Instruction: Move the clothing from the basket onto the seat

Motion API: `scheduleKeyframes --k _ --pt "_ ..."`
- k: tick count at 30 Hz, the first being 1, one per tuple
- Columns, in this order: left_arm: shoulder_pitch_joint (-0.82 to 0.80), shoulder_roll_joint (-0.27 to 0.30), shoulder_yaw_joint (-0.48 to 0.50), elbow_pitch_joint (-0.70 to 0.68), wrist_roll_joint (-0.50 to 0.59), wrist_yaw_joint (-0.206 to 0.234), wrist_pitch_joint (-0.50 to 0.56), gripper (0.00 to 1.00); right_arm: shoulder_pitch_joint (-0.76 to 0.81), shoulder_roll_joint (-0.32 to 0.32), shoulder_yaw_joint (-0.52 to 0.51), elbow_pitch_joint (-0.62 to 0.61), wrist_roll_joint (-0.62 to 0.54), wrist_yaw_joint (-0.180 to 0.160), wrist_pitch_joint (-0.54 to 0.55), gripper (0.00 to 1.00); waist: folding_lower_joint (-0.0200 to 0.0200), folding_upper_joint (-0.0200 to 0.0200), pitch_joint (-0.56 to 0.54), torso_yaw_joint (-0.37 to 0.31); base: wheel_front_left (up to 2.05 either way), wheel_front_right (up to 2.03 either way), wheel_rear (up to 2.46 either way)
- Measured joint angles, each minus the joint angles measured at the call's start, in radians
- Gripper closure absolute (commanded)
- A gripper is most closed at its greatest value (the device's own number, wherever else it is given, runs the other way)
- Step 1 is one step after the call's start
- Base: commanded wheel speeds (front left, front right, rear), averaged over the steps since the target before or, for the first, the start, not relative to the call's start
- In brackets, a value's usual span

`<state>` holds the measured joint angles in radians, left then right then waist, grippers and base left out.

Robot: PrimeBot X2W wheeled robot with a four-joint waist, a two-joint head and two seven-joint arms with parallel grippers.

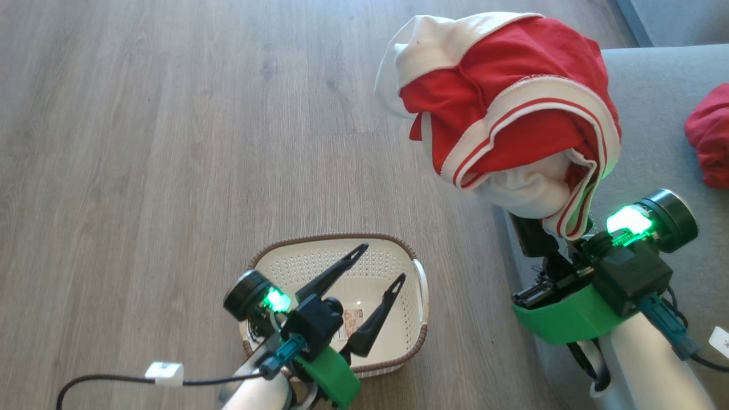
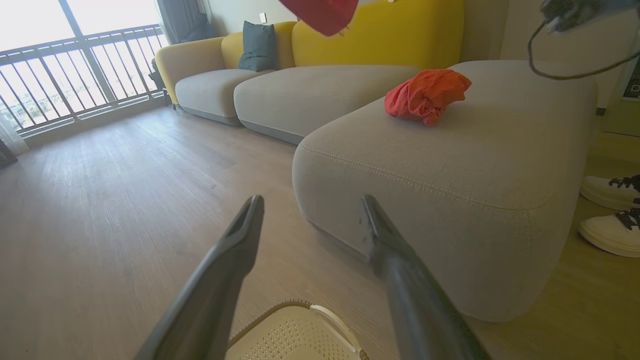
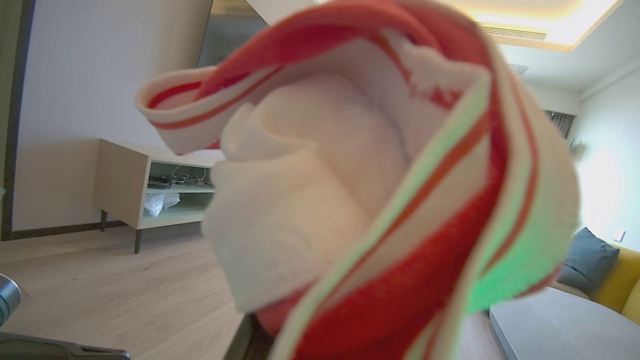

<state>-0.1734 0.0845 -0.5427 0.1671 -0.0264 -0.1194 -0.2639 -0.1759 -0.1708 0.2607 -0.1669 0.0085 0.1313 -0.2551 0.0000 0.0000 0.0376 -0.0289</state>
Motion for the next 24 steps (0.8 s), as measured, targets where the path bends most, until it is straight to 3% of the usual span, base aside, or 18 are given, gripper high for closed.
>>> scheduleKeyframes --k 9,24 --pt "0.059 0.005 0.018 0.076 0.000 0.000 0.007 0.00 0.000 -0.002 -0.011 -0.001 -0.001 0.000 0.000 1.00 0.0000 0.0000 -0.001 -0.021 0.00 0.00 0.00" --pt "0.095 0.007 0.038 0.079 0.000 -0.001 0.007 0.00 0.000 -0.002 -0.027 -0.001 -0.009 0.000 0.000 1.00 0.0000 0.0000 -0.004 -0.045 0.00 0.00 0.00"
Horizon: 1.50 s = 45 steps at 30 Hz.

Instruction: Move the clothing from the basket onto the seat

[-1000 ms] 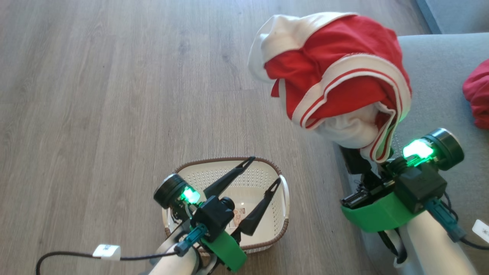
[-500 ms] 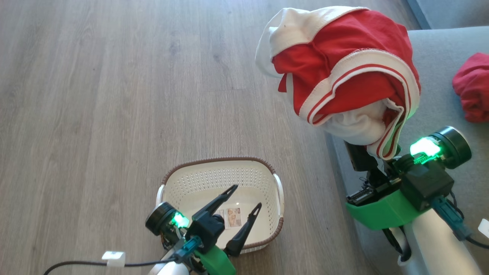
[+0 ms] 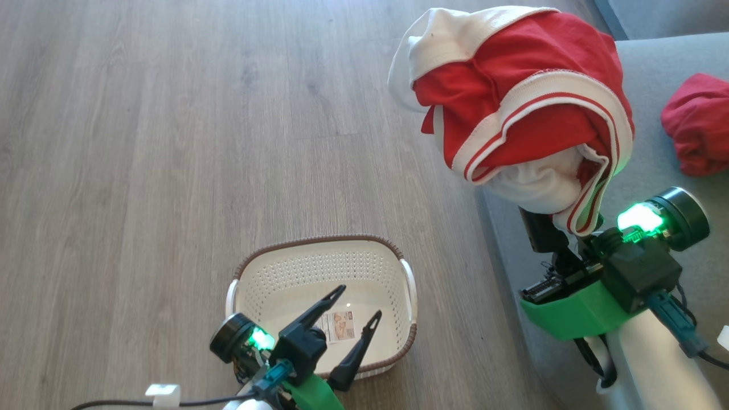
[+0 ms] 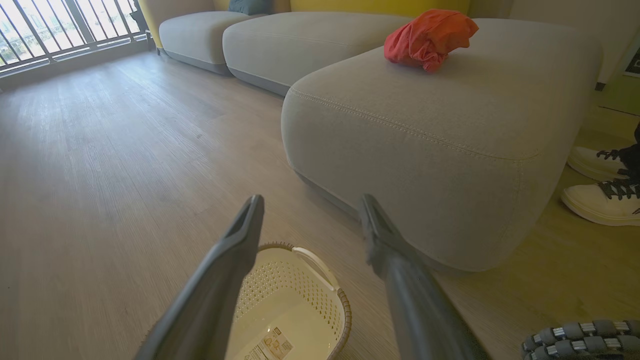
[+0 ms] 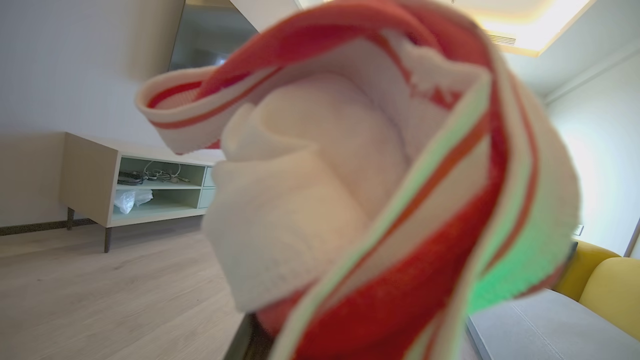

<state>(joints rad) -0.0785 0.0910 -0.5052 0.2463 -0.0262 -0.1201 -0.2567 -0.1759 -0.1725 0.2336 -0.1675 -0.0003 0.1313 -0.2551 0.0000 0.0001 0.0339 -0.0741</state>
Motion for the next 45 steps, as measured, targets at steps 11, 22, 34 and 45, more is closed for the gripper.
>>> scheduleKeyframes --k 11,22,34,45 --pt "0.000 0.000 0.018 -0.008 0.001 -0.001 0.000 0.00 -0.002 0.007 -0.006 0.001 -0.002 0.000 0.000 1.00 0.0000 0.0000 0.012 -0.072 0.00 0.00 0.00" --pt "-0.005 0.012 0.020 -0.016 0.009 -0.009 0.000 0.00 -0.014 0.023 -0.061 0.000 -0.025 0.000 0.000 1.00 0.0000 0.0000 0.050 -0.236 0.00 0.00 0.00" --pt "-0.041 0.033 0.003 -0.024 0.009 -0.009 0.000 0.00 0.002 0.063 -0.174 -0.006 -0.044 0.000 0.000 1.00 0.0000 0.0000 0.098 -0.404 0.00 0.00 0.00" --pt "-0.076 0.049 -0.045 -0.020 0.017 -0.009 0.000 0.00 0.042 0.106 -0.294 -0.025 -0.053 0.000 0.000 1.00 0.0000 0.0000 0.140 -0.449 0.00 0.00 0.00"
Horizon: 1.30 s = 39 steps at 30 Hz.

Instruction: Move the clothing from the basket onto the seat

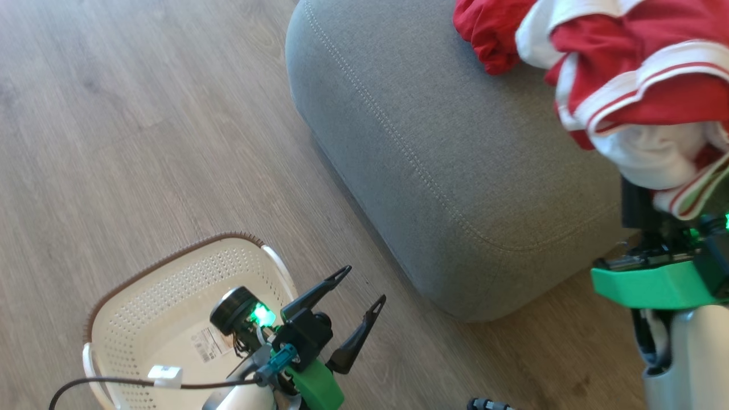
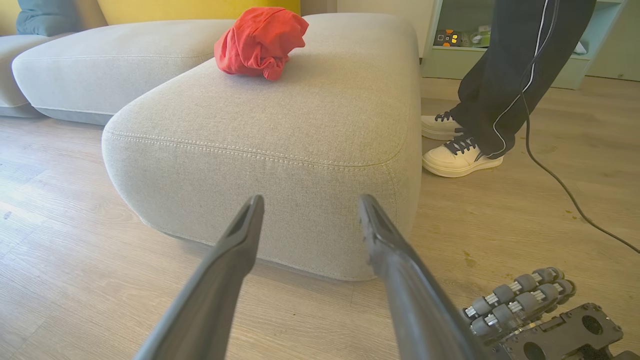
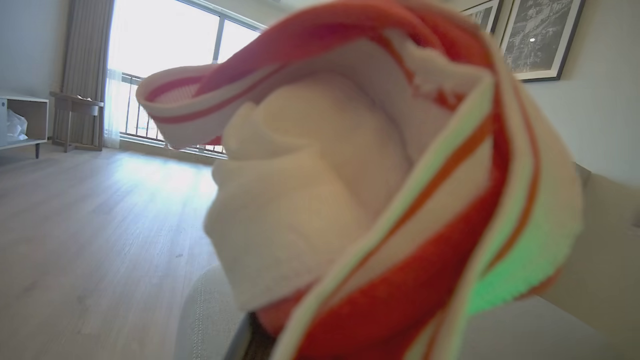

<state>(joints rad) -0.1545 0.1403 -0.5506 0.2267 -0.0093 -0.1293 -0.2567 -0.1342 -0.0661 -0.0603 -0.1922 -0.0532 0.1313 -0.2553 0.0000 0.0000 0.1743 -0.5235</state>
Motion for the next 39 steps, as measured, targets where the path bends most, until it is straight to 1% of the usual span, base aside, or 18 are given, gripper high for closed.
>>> scheduleKeyframes --k 5,10,11,15,21,22,24,27,31,35,39 --pt "-0.009 0.008 -0.001 -0.004 0.000 0.000 0.000 0.00 -0.006 0.005 -0.084 0.011 0.000 0.000 0.000 1.00 0.0000 0.0000 0.027 0.002 0.00 0.00 0.00" --pt "-0.035 0.046 -0.013 -0.007 0.002 0.000 0.000 0.00 -0.069 0.008 -0.210 0.021 -0.010 0.000 0.000 1.00 0.0000 0.0000 0.086 0.020 0.00 0.00 0.00" --pt "-0.035 0.046 -0.013 -0.007 0.002 0.000 0.000 0.00 -0.069 0.008 -0.210 0.021 -0.010 0.000 0.000 1.00 0.0000 0.0000 0.086 0.020 0.00 0.00 0.00" --pt "-0.099 0.091 -0.033 -0.010 0.002 0.000 0.000 0.00 -0.172 0.006 -0.303 0.053 0.008 0.000 0.000 1.00 0.0001 0.0000 0.153 0.037 0.00 0.00 0.00" --pt "-0.135 0.150 -0.034 -0.016 0.001 0.000 0.000 0.00 -0.307 -0.017 -0.361 0.118 0.020 0.000 0.000 1.00 0.0002 0.0000 0.254 0.056 0.00 0.00 0.00" --pt "-0.142 0.169 -0.032 -0.021 0.001 0.000 0.000 0.00 -0.362 -0.033 -0.384 0.134 0.036 0.000 0.000 1.00 0.0001 0.0000 0.289 0.060 0.00 0.00 0.00" --pt "-0.162 0.189 -0.033 -0.026 0.002 0.000 0.000 0.00 -0.424 -0.042 -0.405 0.152 0.053 0.000 0.000 1.00 0.0002 0.0000 0.325 0.062 0.00 0.00 0.00" --pt "-0.207 0.215 -0.034 -0.036 0.002 0.000 0.000 0.00 -0.515 -0.066 -0.420 0.200 0.073 0.000 -0.001 1.00 0.0003 -0.0001 0.376 0.065 0.00 0.00 0.00" --pt "-0.241 0.233 -0.031 -0.049 0.001 0.000 0.000 0.00 -0.611 -0.083 -0.428 0.240 0.072 0.000 -0.002 1.00 0.0001 0.0000 0.434 0.068 0.00 0.00 0.00" --pt "-0.243 0.250 -0.030 -0.051 0.000 0.000 0.000 0.00 -0.714 -0.127 -0.478 0.356 0.097 0.000 -0.002 1.00 0.0001 -0.0001 0.480 0.077 0.00 0.00 0.00" --pt "-0.259 0.260 -0.027 -0.056 0.000 0.000 0.000 0.00 -0.792 -0.134 -0.513 0.463 0.106 0.000 -0.002 1.00 0.0001 -0.0001 0.512 0.093 0.00 0.00 0.00"
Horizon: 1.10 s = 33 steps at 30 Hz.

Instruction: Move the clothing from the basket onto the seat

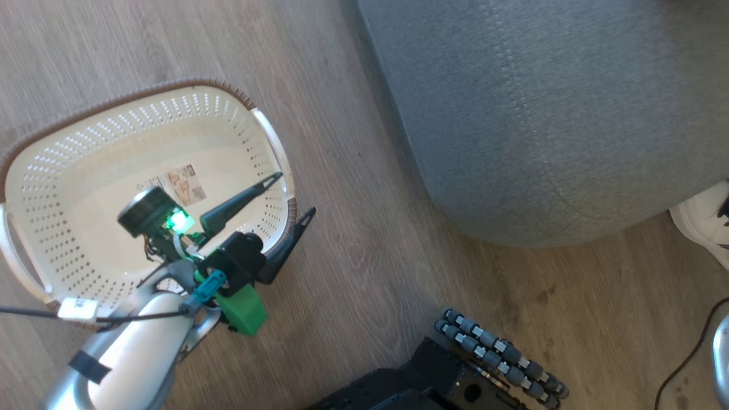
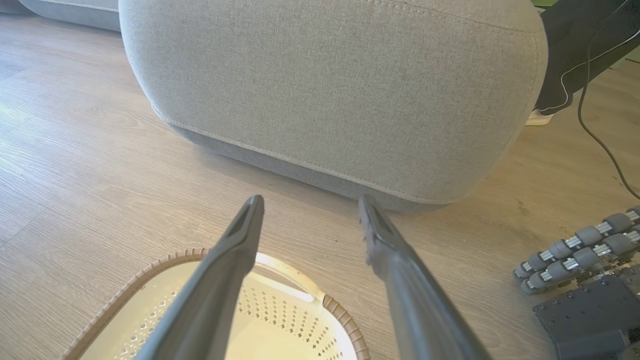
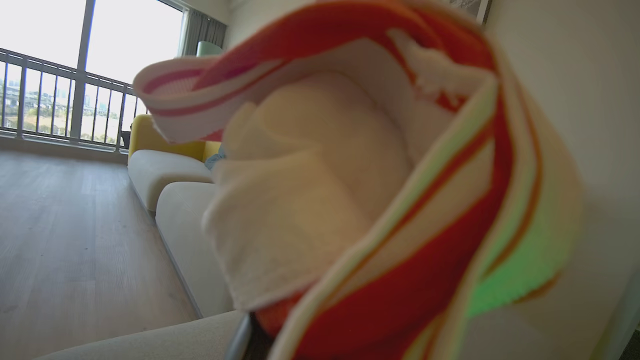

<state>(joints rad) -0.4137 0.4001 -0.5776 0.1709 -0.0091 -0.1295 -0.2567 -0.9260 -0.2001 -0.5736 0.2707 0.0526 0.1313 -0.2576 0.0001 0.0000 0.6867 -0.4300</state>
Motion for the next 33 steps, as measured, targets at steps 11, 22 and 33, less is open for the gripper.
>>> scheduleKeyframes --k 11,22,33 --pt "-0.021 0.018 0.012 -0.013 0.000 0.000 0.000 0.00 -0.174 -0.061 0.006 0.487 -0.038 0.000 -0.001 1.00 -0.0001 0.0000 0.060 0.042 0.00 0.00 0.00" --pt "-0.057 0.002 0.012 -0.021 -0.002 0.001 0.000 0.00 -0.255 -0.088 0.092 0.785 -0.094 0.000 -0.001 1.00 -0.0001 0.0000 0.091 0.093 0.00 0.00 0.00" --pt "-0.059 -0.018 0.012 -0.022 -0.001 0.002 0.000 0.00 -0.316 -0.122 0.130 0.947 -0.133 0.000 -0.006 1.00 -0.0001 0.0000 0.092 0.122 0.00 0.00 0.00"
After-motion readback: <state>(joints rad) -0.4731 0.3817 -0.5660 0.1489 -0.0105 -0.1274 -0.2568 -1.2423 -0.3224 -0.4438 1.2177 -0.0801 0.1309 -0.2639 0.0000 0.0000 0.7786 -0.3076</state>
